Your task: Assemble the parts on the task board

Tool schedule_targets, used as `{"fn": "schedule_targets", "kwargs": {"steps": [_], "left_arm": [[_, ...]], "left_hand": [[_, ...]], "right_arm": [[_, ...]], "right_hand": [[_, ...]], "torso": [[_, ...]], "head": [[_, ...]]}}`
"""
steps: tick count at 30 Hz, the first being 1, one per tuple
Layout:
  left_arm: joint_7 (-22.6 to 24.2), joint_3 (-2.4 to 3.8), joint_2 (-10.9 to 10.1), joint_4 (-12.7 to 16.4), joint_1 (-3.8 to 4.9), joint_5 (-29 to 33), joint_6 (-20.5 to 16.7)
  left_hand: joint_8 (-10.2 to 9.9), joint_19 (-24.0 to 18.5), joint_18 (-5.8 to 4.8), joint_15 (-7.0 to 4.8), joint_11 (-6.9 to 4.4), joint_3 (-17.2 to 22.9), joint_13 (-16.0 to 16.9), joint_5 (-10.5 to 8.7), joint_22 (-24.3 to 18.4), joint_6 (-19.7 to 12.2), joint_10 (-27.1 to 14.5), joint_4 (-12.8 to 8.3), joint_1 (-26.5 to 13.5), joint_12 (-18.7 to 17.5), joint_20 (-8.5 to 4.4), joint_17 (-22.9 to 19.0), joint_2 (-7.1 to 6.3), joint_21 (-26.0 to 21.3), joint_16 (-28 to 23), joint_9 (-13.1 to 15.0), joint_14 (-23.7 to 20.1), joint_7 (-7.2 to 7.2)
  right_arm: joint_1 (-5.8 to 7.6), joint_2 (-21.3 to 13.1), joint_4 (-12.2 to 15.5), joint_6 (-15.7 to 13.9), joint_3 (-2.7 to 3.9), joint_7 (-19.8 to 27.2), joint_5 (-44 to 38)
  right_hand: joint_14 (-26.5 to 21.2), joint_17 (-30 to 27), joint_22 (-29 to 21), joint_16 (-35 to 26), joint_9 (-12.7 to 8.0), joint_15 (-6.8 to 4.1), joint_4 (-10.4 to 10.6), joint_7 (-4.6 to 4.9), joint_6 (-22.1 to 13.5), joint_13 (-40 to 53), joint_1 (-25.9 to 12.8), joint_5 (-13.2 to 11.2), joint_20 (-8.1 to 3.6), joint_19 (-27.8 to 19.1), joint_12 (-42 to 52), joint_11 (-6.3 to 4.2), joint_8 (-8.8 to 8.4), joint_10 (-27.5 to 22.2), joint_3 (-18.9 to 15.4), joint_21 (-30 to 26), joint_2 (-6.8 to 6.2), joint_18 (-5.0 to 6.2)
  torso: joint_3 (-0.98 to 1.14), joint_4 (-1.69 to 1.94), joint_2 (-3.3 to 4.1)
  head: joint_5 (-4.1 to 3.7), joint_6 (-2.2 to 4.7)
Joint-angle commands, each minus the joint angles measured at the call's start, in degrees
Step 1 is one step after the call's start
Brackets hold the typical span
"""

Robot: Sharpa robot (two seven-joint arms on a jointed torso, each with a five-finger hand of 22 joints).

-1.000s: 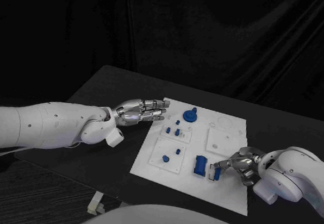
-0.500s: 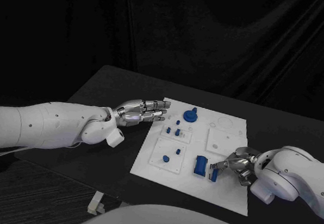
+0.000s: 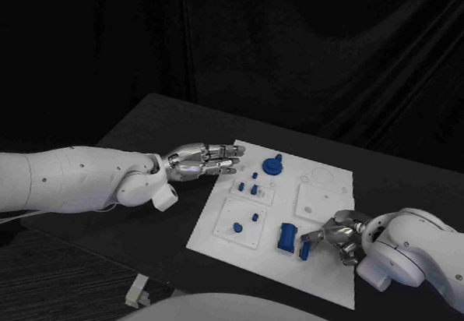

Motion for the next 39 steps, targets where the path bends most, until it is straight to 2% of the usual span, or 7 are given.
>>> {"fn": "schedule_targets", "kwargs": {"steps": [1,27,29,30,34,38,39], "left_arm": [[0.38,0.04,0.05,0.05,-0.08,0.41,0.92],[-0.11,0.04,0.09,-0.02,-0.14,0.41,1.36],[-0.16,0.04,0.1,-0.03,-0.15,0.41,1.42],[-0.19,0.04,0.11,-0.03,-0.15,0.41,1.45],[-0.26,0.04,0.13,-0.05,-0.17,0.41,1.54],[-0.31,0.04,0.14,-0.07,-0.19,0.41,1.6],[-0.32,0.04,0.14,-0.08,-0.19,0.41,1.6]], "left_hand": [[-0.25,0.48,-0.52,0.5,0.47,3.01,-0.14,0.84,0.56,-0.06,-0.29,-0.92,1.03,1.07,0.0,0.52,-0.28,-0.45,0.83,-0.08,0.42,0.0],[-0.26,0.49,-0.7,0.79,0.62,3.27,-0.14,0.85,0.54,-0.11,-0.29,-1.12,1.02,1.14,0.01,0.64,-0.3,-0.45,1.44,-0.09,0.73,0.03],[-0.27,0.5,-0.74,0.84,0.64,3.3,-0.14,0.86,0.55,-0.14,-0.29,-1.15,1.01,1.14,0.01,0.66,-0.3,-0.45,1.5,-0.09,0.77,0.03],[-0.27,0.5,-0.74,0.84,0.64,3.3,-0.14,0.86,0.55,-0.14,-0.29,-1.15,1.01,1.14,0.01,0.66,-0.3,-0.45,1.5,-0.09,0.77,0.03],[-0.27,0.5,-0.77,0.88,0.67,3.34,-0.14,0.86,0.54,-0.15,-0.29,-1.18,1.01,1.14,0.01,0.68,-0.3,-0.45,1.61,-0.09,0.82,0.03],[-0.27,0.5,-0.77,0.88,0.67,3.34,-0.14,0.86,0.54,-0.15,-0.29,-1.18,1.01,1.14,0.01,0.68,-0.3,-0.45,1.61,-0.09,0.82,0.03],[-0.27,0.5,-0.77,0.88,0.67,3.34,-0.14,0.86,0.54,-0.15,-0.29,-1.18,1.01,1.14,0.01,0.68,-0.3,-0.45,1.61,-0.09,0.82,0.03]], "right_arm": [[-0.25,0.06,-0.05,0.42,-0.03,-0.18,-0.61],[-0.25,0.01,-0.36,-2.52,-0.02,0.29,-0.63],[-0.25,0.05,-0.43,-2.6,-0.02,0.3,-0.63],[-0.25,0.08,-0.47,-2.62,-0.02,0.3,-0.63],[-0.25,0.19,-0.55,-2.22,-0.02,0.2,-0.63],[-0.25,0.29,-0.57,-1.5,-0.02,0.06,-0.63],[-0.25,0.3,-0.56,-1.42,-0.02,0.05,-0.63]], "right_hand": [[5.72,15.91,9.31,1.42,0.47,-0.7,0.09,-0.35,-1.03,15.84,-0.88,-0.23,0.36,0.15,0.95,-0.54,-0.08,5.97,2.86,0.47,-0.23,-0.75],[5.72,15.91,9.18,1.42,0.51,-0.73,0.59,-0.4,-0.9,15.84,-1.36,-0.87,0.36,-0.02,0.95,-0.59,-0.01,5.97,2.69,-0.02,-0.21,-0.64],[5.72,15.91,9.17,1.42,0.5,-0.73,0.88,-0.38,-0.99,15.84,-1.65,-1.72,0.37,-0.04,0.95,-0.58,-0.05,5.97,2.5,-0.04,-0.31,-0.64],[5.72,15.91,9.17,1.42,0.49,-0.7,1.32,-0.35,-1.03,15.84,-2.06,-3.32,0.39,-0.06,0.95,-0.55,-0.07,5.97,2.22,-0.05,-0.38,-0.64],[5.72,15.91,9.15,1.42,0.46,-0.67,1.76,-0.28,-1.17,15.84,-2.4,-4.98,0.41,-0.09,0.95,-0.49,-0.14,5.97,1.86,-0.09,-0.55,-0.63],[5.72,15.91,9.12,1.42,0.35,-0.47,2.87,0.0,-1.62,15.84,-3.32,-9.35,0.57,-0.13,0.95,-0.25,-0.38,5.97,0.54,-0.14,-1.3,-0.63],[5.72,15.91,9.12,1.42,0.35,-0.47,2.87,0.0,-1.62,15.84,-3.32,-9.35,0.57,-0.13,0.95,-0.25,-0.38,5.97,0.54,-0.14,-1.3,-0.63]], "torso": [[0.0,-0.01,0.0],[0.0,-0.01,-0.02],[0.01,-0.01,-0.01],[0.0,-0.01,0.0],[0.0,0.0,0.0],[-0.01,0.0,0.0],[-0.01,0.0,0.0]], "head": [[0.06,0.01],[0.14,0.01],[0.16,0.01],[0.17,0.01],[0.15,0.01],[0.11,0.01],[0.11,0.01]]}}
